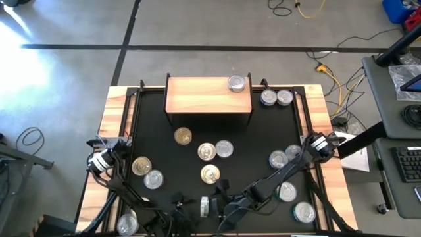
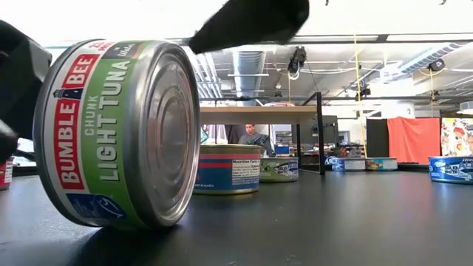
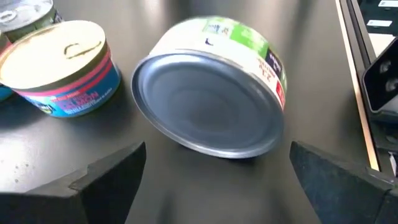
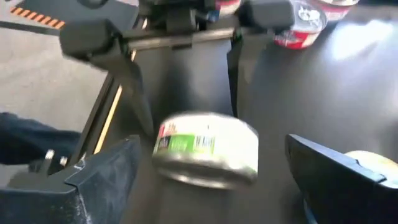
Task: Stack canned seafood by type on shelf
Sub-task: Stack the light green tuna can on top of the light green tuna can on the shelf
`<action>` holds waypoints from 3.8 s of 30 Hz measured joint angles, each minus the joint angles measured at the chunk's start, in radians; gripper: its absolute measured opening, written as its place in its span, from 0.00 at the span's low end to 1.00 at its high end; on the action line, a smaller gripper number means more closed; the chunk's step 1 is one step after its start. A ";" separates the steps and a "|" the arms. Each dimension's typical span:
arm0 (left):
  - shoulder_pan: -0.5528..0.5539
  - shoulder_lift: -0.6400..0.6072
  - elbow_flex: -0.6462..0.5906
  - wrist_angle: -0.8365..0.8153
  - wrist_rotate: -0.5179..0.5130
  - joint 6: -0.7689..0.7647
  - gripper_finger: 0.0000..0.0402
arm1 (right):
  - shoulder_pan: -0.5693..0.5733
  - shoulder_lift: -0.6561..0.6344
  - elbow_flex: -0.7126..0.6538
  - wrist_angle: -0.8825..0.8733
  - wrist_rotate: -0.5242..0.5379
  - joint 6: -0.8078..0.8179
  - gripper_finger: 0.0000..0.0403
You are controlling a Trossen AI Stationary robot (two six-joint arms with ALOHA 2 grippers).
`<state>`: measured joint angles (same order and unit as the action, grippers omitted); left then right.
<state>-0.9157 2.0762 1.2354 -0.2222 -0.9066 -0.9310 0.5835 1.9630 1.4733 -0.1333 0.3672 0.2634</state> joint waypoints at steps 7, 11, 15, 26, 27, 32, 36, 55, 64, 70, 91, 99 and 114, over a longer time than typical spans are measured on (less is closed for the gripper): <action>0.000 0.000 0.002 0.002 0.001 0.006 0.95 | -0.019 0.080 0.059 -0.004 0.002 0.036 0.97; 0.000 0.000 0.002 0.002 0.015 0.006 0.95 | -0.021 0.085 0.067 -0.006 0.003 0.056 0.97; 0.000 0.000 0.002 0.003 0.013 0.007 0.95 | -0.022 0.088 0.071 -0.024 0.000 0.095 0.97; 0.016 -0.001 0.055 0.068 0.000 0.160 0.95 | -0.016 0.107 0.071 -0.108 0.004 0.124 0.97; 0.019 -0.001 0.065 0.069 0.000 0.179 0.95 | -0.013 0.106 0.071 -0.110 0.003 0.127 0.97; 0.045 -0.002 0.084 0.073 0.000 0.227 0.95 | 0.000 0.103 0.071 -0.115 0.000 0.127 0.97; 0.064 -0.002 0.084 0.101 0.020 0.238 0.95 | 0.006 0.103 0.071 -0.115 0.000 0.130 0.97; 0.078 -0.047 0.087 0.137 0.059 0.361 0.95 | 0.034 0.093 0.068 -0.208 0.010 0.170 0.97; 0.026 -0.087 0.061 -0.174 0.077 0.073 0.95 | 0.184 0.046 0.012 -0.287 0.268 0.308 0.97; 0.053 -0.042 0.039 -0.160 0.197 0.053 0.95 | 0.199 0.048 -0.159 -0.011 0.288 0.344 0.97; 0.138 0.098 0.060 0.156 0.190 0.163 0.81 | 0.077 0.049 -0.396 0.480 0.093 0.183 0.97; 0.138 0.098 0.060 0.155 0.189 0.161 0.80 | 0.069 0.049 -0.343 0.462 0.098 0.073 0.97; 0.139 0.098 0.060 0.155 0.190 0.160 0.80 | 0.055 0.074 -0.348 0.485 0.068 0.130 0.99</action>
<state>-0.7772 2.1746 1.2953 -0.0673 -0.7163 -0.7712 0.6381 2.0372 1.1256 0.3521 0.4347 0.3935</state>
